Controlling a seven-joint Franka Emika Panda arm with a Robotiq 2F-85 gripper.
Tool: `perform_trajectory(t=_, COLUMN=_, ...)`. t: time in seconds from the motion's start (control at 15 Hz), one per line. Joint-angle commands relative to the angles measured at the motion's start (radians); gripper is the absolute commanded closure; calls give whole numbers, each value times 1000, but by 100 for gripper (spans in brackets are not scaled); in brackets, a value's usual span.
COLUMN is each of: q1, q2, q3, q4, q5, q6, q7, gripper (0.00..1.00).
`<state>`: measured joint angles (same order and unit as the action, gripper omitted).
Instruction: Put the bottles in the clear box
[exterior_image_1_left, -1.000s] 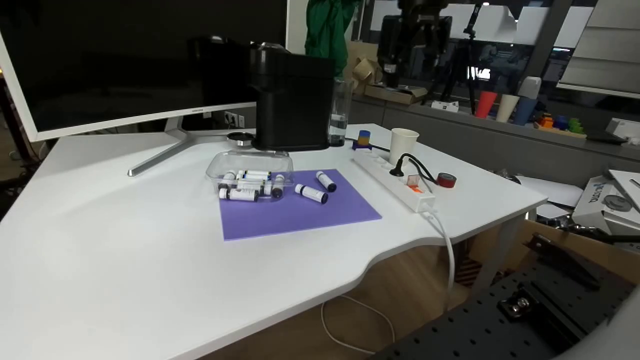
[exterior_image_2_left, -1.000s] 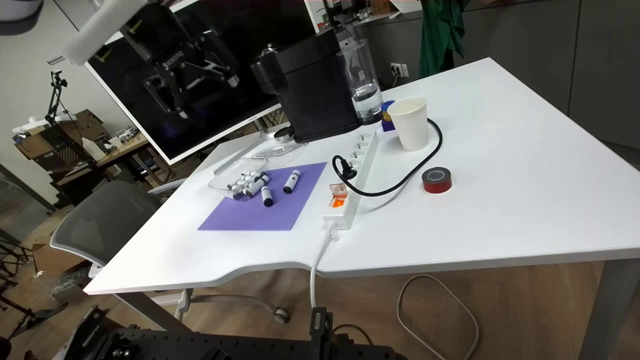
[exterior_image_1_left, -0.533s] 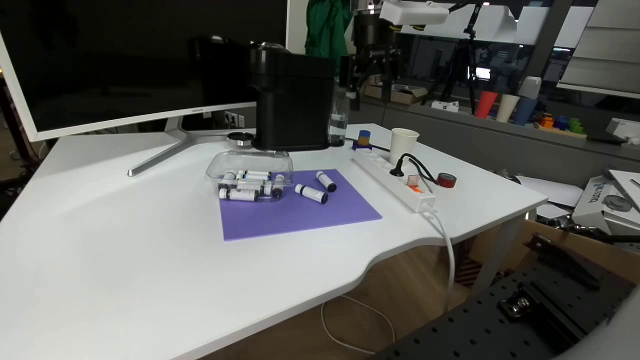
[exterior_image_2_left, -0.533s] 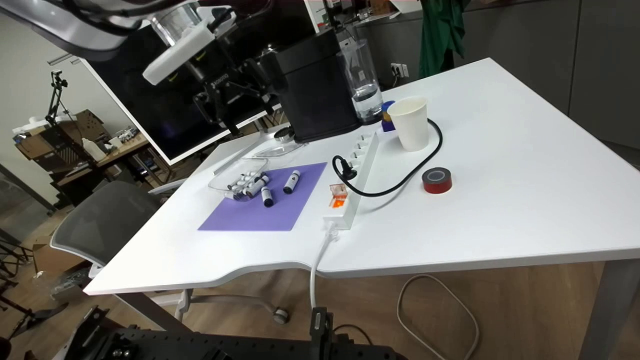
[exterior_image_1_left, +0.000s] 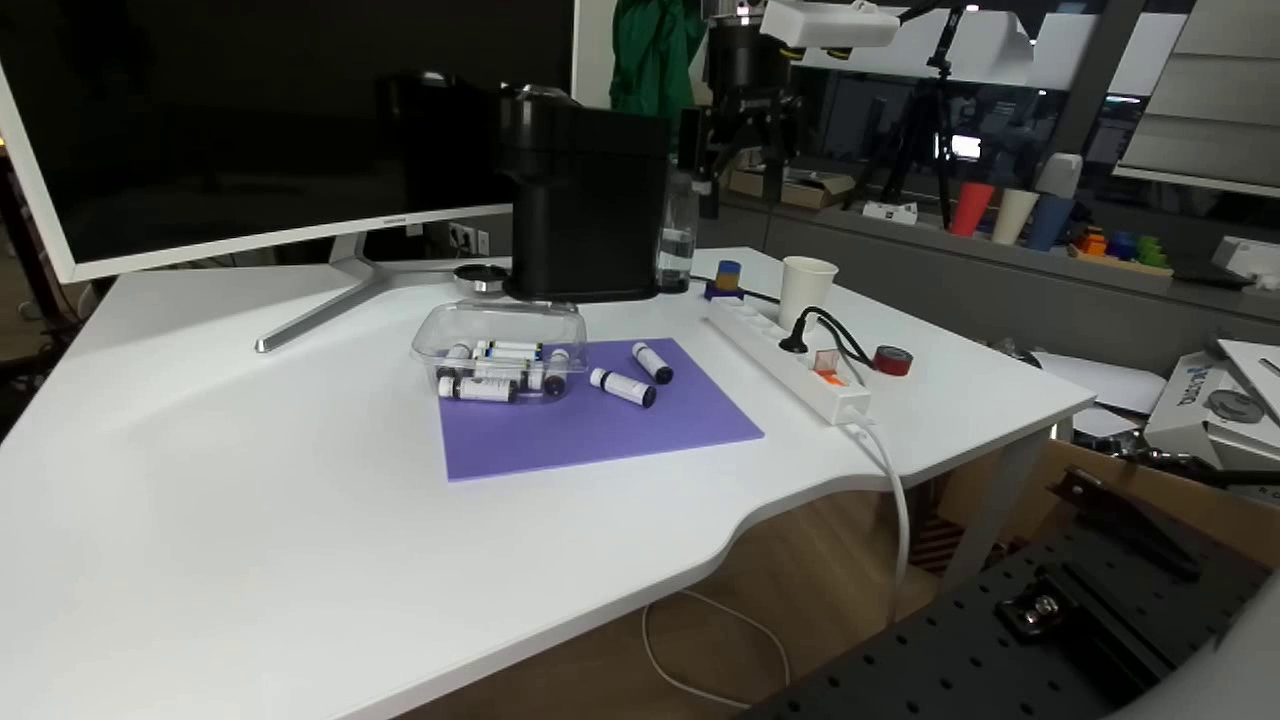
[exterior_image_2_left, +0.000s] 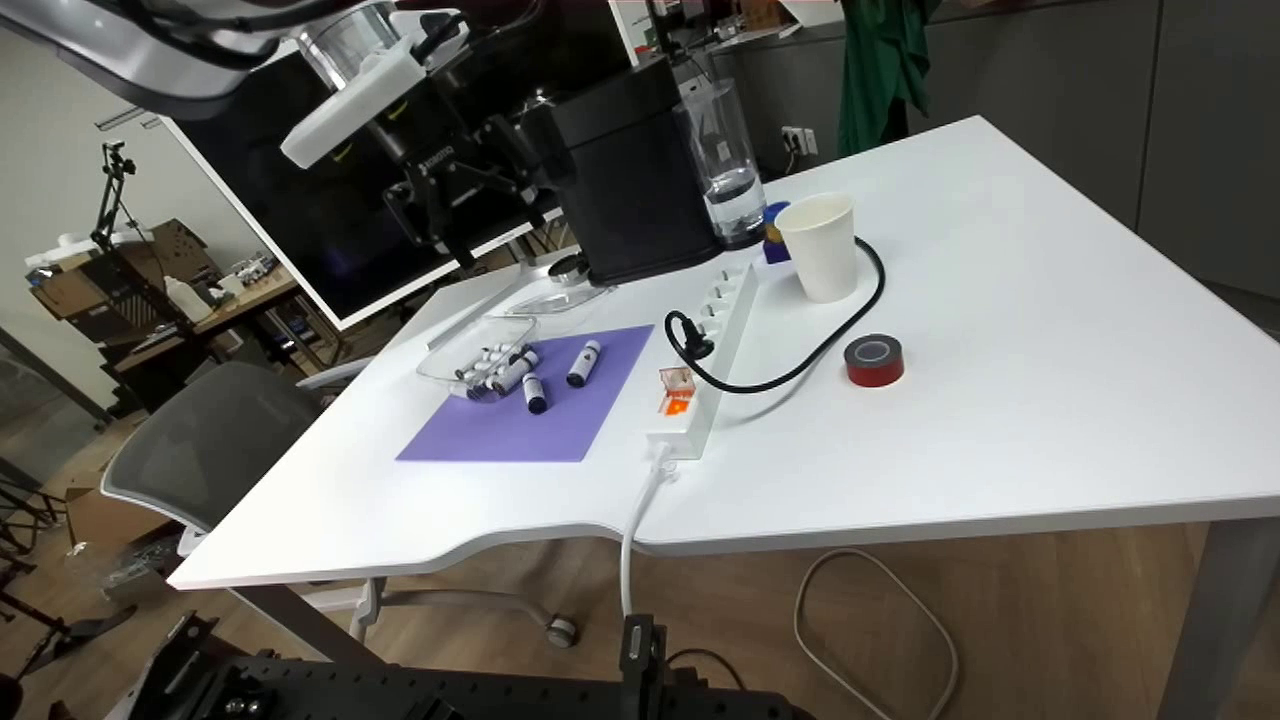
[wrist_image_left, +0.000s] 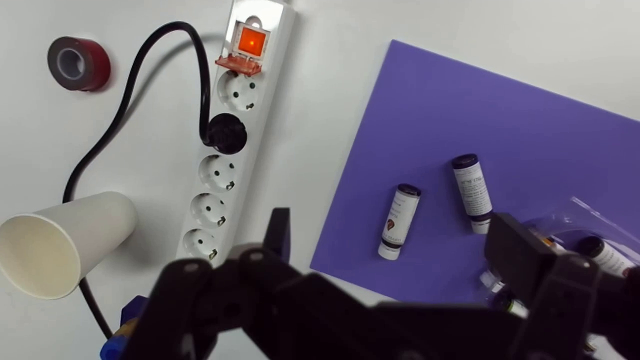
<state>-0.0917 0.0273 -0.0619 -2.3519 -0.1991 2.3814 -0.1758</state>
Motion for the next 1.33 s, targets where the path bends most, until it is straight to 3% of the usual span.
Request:
perform_trajectory(t=0.0, q1=-1, q2=118, q3=-5, q4=106, q5=105, q6=-18, q7=-45, gripper=0)
perform_trajectory(t=0.2, q1=-6, q2=259, q3=3, q4=228, q5=167, q6=-32, q7=-57, gripper=0)
perform_trajectory(t=0.67, q1=11, q2=533, q3=12, q4=482, q5=130, q6=-53, q7=-18, gripper=0)
perform_trajectory(t=1.27, q1=4, q2=687, q3=36, q4=605, q5=143, q6=-155, q7=-35, gripper=0)
